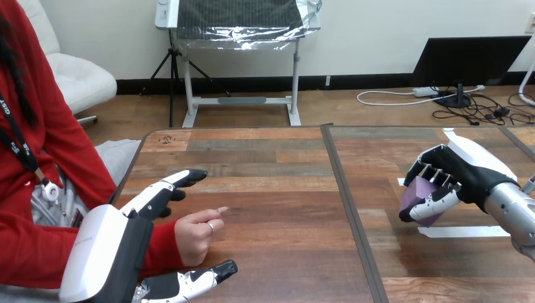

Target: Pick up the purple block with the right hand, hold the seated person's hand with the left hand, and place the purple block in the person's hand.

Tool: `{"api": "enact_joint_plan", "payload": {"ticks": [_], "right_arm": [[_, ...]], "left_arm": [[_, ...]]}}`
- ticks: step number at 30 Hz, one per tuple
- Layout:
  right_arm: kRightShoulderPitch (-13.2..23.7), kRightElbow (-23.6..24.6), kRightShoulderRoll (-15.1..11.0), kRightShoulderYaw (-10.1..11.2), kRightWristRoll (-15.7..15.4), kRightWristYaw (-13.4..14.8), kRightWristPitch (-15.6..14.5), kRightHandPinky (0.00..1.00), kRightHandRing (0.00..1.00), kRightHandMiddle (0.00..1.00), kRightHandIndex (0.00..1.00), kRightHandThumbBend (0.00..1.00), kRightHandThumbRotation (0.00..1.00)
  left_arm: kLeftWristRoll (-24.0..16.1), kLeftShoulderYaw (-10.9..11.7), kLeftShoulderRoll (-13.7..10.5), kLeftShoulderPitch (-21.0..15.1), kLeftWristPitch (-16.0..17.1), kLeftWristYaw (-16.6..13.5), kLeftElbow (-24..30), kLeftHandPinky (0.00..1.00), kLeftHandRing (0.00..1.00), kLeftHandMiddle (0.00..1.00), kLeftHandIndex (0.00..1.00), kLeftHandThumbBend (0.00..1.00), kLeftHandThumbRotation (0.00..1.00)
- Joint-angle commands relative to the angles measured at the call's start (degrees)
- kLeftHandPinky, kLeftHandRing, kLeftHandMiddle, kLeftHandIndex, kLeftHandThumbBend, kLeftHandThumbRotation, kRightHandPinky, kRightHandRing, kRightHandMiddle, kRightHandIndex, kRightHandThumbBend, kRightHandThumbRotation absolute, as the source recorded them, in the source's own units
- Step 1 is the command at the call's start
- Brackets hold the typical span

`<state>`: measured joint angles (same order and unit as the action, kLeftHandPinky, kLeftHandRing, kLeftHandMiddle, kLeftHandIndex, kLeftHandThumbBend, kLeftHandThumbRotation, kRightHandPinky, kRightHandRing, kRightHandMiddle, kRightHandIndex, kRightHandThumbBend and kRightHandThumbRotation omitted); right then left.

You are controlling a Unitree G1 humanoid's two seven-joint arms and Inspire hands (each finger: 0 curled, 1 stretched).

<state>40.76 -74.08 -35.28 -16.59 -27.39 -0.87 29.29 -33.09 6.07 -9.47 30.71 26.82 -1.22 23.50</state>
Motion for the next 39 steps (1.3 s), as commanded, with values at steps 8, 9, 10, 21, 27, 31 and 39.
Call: {"api": "enact_joint_plan", "payload": {"ticks": [8,9,10,21,27,31,39], "right_arm": [[5.3,2.1,0.4,-0.1,-1.0,2.0,1.5,0.42,0.43,0.50,0.50,0.82,0.00],[5.3,2.1,0.4,-0.1,-1.0,2.0,1.5,0.41,0.42,0.50,0.50,0.82,0.00],[5.3,2.2,0.4,-0.1,-1.0,2.0,1.5,0.41,0.42,0.50,0.50,0.82,0.00],[5.2,2.0,0.4,0.0,-0.8,1.8,1.6,0.42,0.44,0.49,0.49,0.82,0.00],[5.4,2.0,0.2,-0.4,-1.3,1.7,1.5,0.42,0.44,0.49,0.49,0.82,0.00],[5.4,2.1,0.3,0.0,-1.0,1.4,1.5,0.42,0.44,0.49,0.49,0.82,0.00],[5.5,2.0,0.2,-0.2,-1.5,1.6,1.4,0.42,0.44,0.50,0.50,0.82,0.00]], "left_arm": [[-7.5,1.8,-2.8,-4.6,-2.2,-2.0,3.5,0.60,0.74,0.80,0.81,0.98,0.26],[-8.2,1.9,-2.9,-4.8,-2.3,-2.2,3.5,0.60,0.74,0.80,0.80,0.99,0.26],[-9.1,2.0,-3.2,-5.0,-2.8,-2.1,3.6,0.60,0.73,0.80,0.80,0.99,0.25],[-13.1,2.3,-4.8,-6.4,-5.1,-3.0,2.8,0.62,0.73,0.78,0.78,1.00,0.15],[-13.9,2.0,-5.5,-7.4,-6.4,-3.6,1.9,0.61,0.72,0.77,0.76,1.00,0.12],[-15.0,1.8,-5.9,-8.0,-7.3,-4.0,1.4,0.61,0.71,0.76,0.74,1.00,0.12],[-16.2,1.3,-6.6,-8.9,-9.0,-4.3,0.5,0.60,0.71,0.75,0.73,1.00,0.11]]}}
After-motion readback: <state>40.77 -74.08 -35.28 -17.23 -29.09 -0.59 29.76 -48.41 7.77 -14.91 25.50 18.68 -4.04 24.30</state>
